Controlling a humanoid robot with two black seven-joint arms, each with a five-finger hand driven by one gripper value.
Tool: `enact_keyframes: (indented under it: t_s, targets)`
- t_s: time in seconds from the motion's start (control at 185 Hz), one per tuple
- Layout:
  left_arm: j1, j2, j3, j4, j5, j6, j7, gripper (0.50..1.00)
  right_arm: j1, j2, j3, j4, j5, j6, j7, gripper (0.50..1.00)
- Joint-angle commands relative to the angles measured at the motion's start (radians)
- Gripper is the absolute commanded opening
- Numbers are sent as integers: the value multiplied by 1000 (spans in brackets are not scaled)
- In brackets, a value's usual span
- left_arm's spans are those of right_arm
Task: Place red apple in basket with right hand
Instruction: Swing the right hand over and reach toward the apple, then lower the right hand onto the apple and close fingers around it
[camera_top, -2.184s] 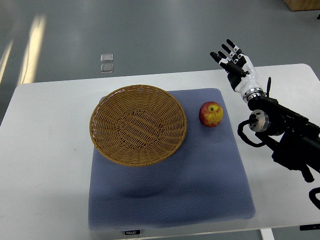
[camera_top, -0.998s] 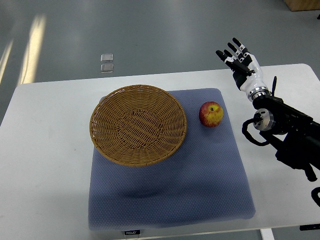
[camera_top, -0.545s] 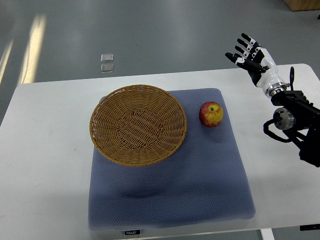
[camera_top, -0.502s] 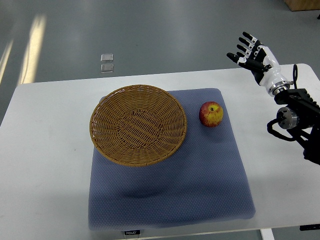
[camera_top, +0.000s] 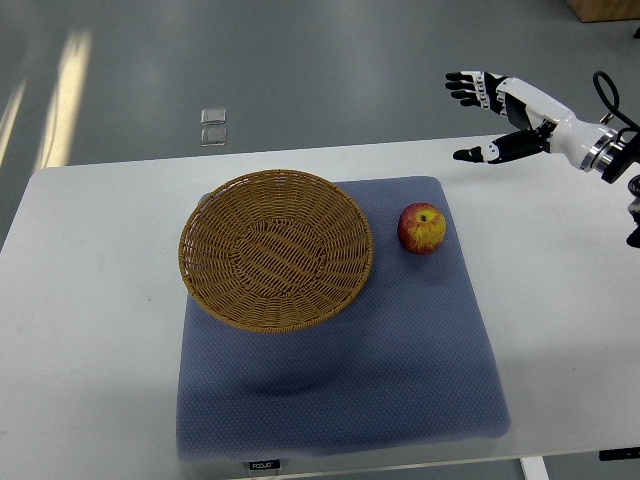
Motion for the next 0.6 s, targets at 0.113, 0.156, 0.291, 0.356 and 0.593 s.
enact_keyframes:
  t_s: [0.113, 0.156, 0.291, 0.356, 0.593]
  targets:
    - [-1, 0, 0, 1, 0, 1, 0, 1000, 69, -33, -128, 33, -253, 40, 0, 921]
    - [-1, 0, 0, 1, 0, 0, 0, 1000, 85, -31, -162, 32, -293, 37, 0, 921]
    - [-1, 0, 0, 1, 0, 0, 0, 1000, 121, -22, -250, 32, -350, 29, 0, 921]
    - [-1, 0, 0, 1, 0, 0, 0, 1000, 134, -19, -286, 29, -374, 6, 0, 921]
    - [-1, 0, 0, 1, 0, 0, 0, 1000, 189, 60, -380, -25, -436, -95, 0, 921]
